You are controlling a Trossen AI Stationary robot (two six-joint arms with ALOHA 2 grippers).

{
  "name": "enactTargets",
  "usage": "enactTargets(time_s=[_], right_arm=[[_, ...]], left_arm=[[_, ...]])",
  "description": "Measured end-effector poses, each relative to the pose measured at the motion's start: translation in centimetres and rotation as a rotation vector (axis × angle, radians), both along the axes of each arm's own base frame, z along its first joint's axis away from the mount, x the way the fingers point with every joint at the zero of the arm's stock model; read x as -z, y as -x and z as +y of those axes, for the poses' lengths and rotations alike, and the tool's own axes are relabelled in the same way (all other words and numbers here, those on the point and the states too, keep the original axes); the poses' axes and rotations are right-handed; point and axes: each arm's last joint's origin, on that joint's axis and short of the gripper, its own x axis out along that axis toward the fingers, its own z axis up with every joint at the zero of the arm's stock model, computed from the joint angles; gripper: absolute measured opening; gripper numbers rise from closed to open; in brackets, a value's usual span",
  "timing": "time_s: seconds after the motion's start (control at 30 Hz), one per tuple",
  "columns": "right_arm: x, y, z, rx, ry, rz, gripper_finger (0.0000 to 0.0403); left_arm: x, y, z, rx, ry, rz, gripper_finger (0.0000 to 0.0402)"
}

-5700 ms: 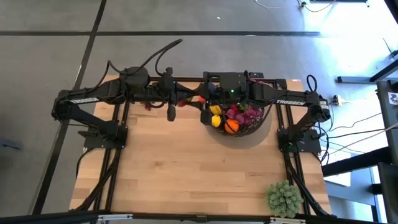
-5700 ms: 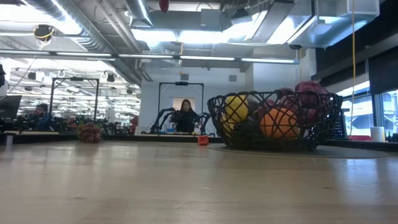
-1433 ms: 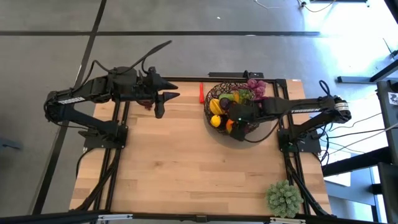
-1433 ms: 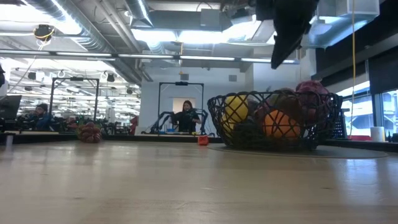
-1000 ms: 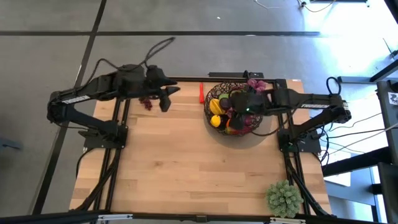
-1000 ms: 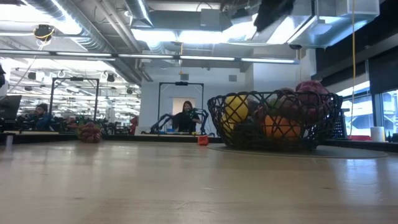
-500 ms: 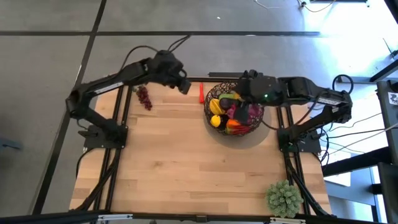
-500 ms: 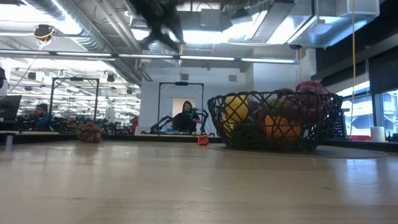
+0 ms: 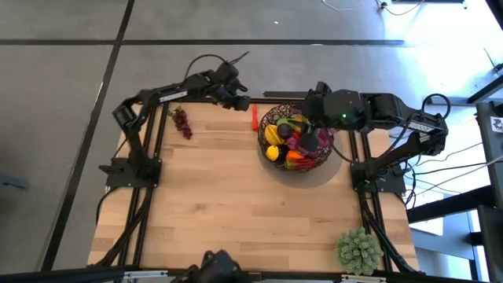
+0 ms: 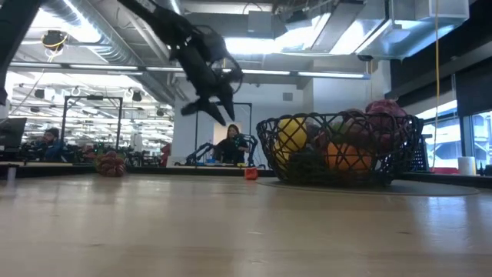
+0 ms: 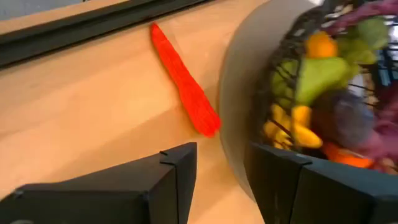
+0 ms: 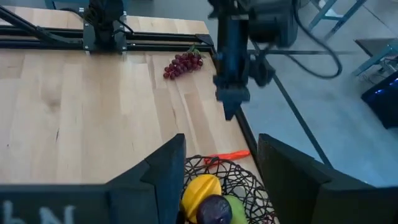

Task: Build produce basket
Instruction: Put the carrot into the black wire basket

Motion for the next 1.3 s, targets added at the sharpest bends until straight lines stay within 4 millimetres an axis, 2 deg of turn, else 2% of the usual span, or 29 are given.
enactTargets(time_s=[0.2, 0.33, 0.63, 0.8, 0.97, 1.1, 1.3], right_arm=[[-0.1, -0.1, 0.0, -0.01, 0.016, -0.005, 0.0193], [-0.3, -0.3, 0.0, -0.001, 0.002, -0.044, 0.0193], [-0.9, -0.7, 0.0, 0.0, -0.001, -0.121, 0.0193], [-1.0, -0.6, -0.1, 0.043, 0.024, -0.132, 0.0193], [-1.1, -0.6, -0.5, 0.09, 0.046, -0.134, 0.0193], [-1.1, -0.6, -0.9, 0.108, 0.048, -0.133, 0.0193], [-1.1, -0.5, -1.5, 0.128, 0.052, -0.131, 0.0193]], left_arm=[[2.9, -1.6, 1.9, 0.011, -0.041, -0.026, 0.0121], [4.5, -2.0, 3.1, -0.032, -0.001, -0.045, 0.0121], [7.7, -2.8, 5.0, 0.021, -0.034, -0.08, 0.0121], [8.3, -3.1, 5.3, 0.019, -0.044, -0.094, 0.0121], [8.0, -3.3, 5.5, 0.036, -0.075, -0.133, 0.0121], [7.7, -3.3, 5.6, 0.141, -0.074, -0.191, 0.0121], [7.8, -2.5, 6.1, 0.358, -0.181, -0.193, 0.0121]])
